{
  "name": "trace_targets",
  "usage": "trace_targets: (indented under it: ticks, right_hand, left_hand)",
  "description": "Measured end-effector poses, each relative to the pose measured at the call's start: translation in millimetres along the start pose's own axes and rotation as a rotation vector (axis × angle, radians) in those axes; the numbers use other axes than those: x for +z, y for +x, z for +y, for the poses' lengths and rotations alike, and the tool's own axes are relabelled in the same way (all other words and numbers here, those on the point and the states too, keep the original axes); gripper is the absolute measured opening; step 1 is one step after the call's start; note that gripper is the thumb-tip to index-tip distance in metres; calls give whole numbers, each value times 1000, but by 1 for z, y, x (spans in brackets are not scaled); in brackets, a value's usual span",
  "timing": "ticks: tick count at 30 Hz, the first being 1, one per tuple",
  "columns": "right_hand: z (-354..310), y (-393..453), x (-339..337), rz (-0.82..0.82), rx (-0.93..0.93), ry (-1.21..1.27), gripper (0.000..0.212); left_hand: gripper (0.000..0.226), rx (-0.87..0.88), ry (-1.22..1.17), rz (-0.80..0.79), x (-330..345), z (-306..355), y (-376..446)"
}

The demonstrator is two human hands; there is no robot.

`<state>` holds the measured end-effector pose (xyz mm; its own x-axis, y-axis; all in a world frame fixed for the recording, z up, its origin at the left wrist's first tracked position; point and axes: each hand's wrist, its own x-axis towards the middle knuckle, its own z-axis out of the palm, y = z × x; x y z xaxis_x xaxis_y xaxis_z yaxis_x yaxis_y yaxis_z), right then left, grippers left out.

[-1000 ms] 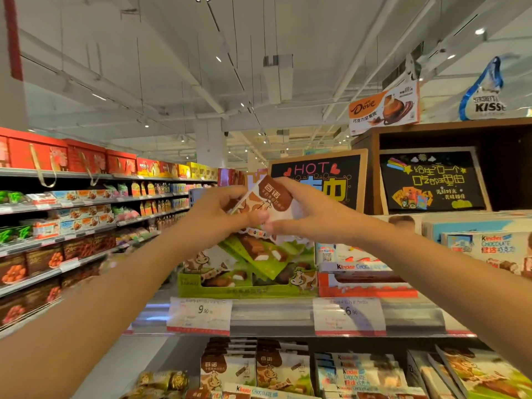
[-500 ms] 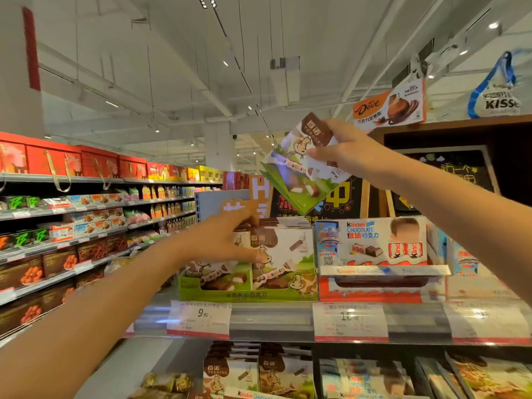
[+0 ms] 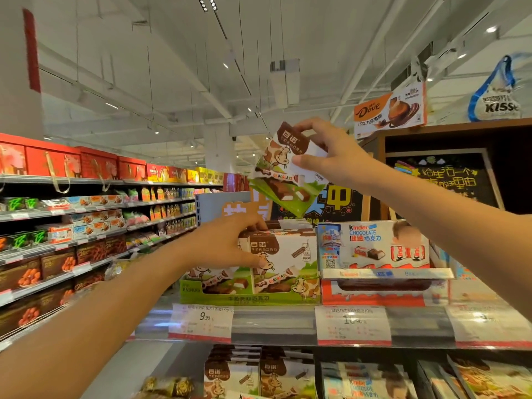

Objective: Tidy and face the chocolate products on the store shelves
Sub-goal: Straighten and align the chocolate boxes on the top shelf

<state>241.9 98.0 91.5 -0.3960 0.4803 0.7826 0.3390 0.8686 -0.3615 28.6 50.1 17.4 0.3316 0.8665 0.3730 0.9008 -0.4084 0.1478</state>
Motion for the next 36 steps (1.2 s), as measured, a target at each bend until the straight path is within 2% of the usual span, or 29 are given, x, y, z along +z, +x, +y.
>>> trace_targets:
  ticks: [3,9,15,17,19,22,26,28,30,33,36]
  right_hand:
    - [9,-2,7,-33,0,4,42]
    - [27,-8,22,-340,77,-13,47]
    - [27,0,39,-574,92,-229,47]
    - [27,-1,42,-612,112,-262,48]
    - [27,-3,43,-634,103,-326,49]
    - [20,-7,48,-618,90,-382,45]
    - [14,-12,49,-558,56,-474,45]
    - [16,-16,38,-426,57,-456,47]
    - [21,-22,29,-304,86,-358,36]
    - [27,-30,31,-206,92,-324,16]
    - [29,-37,36,-137,77,-314,9]
  left_hand:
    - [51,-24,-12,-2,0,2,0]
    - [56,-36,-45,1,-1,4,-1]
    - [57,-44,-23,116,0,2,-3]
    - [68,-50,-42,153,0,2,-4]
    - [91,-50,-31,137,0,3,-2]
    - [110,-57,-20,59,-1,5,1]
    - [103,-43,-115,98,-4,7,1]
    - [95,-15,-105,117,-4,8,-2]
    - [91,-4,-116,132,-3,7,-2]
    - [93,2,-121,120,-2,5,-2]
    - [95,3,-111,107,-2,5,-2]
